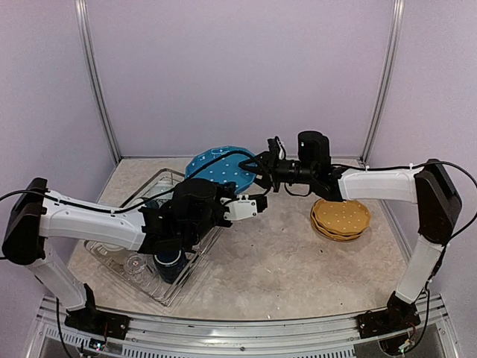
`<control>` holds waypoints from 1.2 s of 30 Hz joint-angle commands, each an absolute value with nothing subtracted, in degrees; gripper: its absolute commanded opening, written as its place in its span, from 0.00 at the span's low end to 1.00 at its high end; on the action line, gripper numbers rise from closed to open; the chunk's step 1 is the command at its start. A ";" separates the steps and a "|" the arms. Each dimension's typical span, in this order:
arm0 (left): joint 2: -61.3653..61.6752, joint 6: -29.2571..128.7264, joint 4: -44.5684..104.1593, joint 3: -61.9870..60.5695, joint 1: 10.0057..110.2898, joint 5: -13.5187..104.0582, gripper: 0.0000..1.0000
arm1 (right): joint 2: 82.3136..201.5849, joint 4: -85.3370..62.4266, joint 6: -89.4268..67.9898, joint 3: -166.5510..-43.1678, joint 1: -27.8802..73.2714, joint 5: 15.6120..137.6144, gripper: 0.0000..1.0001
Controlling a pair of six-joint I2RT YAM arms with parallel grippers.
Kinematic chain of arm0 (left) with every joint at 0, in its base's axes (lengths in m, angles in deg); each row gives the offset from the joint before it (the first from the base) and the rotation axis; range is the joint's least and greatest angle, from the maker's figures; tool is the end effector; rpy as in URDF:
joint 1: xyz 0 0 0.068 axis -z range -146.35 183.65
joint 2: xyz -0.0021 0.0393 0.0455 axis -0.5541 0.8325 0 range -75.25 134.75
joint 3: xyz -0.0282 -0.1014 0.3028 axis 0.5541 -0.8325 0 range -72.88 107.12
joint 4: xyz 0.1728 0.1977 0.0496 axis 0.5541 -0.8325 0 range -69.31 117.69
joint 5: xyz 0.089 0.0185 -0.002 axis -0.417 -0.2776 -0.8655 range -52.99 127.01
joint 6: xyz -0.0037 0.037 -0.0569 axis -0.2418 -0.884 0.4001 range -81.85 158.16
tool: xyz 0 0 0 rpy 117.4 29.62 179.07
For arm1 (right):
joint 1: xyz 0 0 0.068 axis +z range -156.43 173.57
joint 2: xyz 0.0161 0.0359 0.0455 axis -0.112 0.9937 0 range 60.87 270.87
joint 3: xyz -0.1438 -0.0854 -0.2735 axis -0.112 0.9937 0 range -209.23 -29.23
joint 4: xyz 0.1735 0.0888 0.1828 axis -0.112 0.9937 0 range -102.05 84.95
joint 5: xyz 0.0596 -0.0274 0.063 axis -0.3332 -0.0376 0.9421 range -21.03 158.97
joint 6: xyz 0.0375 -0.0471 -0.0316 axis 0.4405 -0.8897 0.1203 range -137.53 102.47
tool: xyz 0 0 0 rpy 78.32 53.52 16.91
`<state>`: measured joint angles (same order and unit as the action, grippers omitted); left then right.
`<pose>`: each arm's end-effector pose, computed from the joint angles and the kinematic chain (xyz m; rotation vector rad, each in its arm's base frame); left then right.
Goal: Unload the mixed dishes from the dish rack
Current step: Pass from the left arm to the right, then place the plate with another plate.
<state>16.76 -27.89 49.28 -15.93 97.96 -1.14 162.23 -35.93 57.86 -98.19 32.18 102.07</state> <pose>0.1972 -0.3322 0.3041 1.3750 1.1568 0.6200 0.3287 0.3006 0.3188 0.1507 2.1368 1.8353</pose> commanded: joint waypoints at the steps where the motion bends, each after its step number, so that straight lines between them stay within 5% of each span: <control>1: 17.90 -31.19 54.94 -12.94 98.57 -3.77 0.06 | 162.45 -36.36 54.36 -99.83 33.28 102.77 0.19; 4: 18.10 -29.30 51.86 -11.64 98.97 -5.06 0.20 | 162.39 -38.05 54.31 -99.78 32.82 102.57 0.00; 13: 11.56 1.28 17.97 -2.92 100.02 5.68 0.80 | 159.06 -37.33 50.30 -98.20 29.64 99.53 0.00; 18: 5.38 11.36 10.65 -1.60 100.16 17.21 0.99 | 154.60 -34.76 46.94 -93.75 25.74 97.71 0.00; 26: -4.02 29.59 9.80 -0.34 89.67 31.62 0.99 | 138.67 -18.55 36.29 -82.64 15.36 94.51 0.00; 36: -5.52 35.66 9.96 0.07 81.93 27.73 0.99 | 124.48 8.38 21.12 -76.95 -9.88 105.03 0.00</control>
<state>-5.82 32.53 11.73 -1.13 82.49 28.39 125.84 0.90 28.99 -76.99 -2.99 95.78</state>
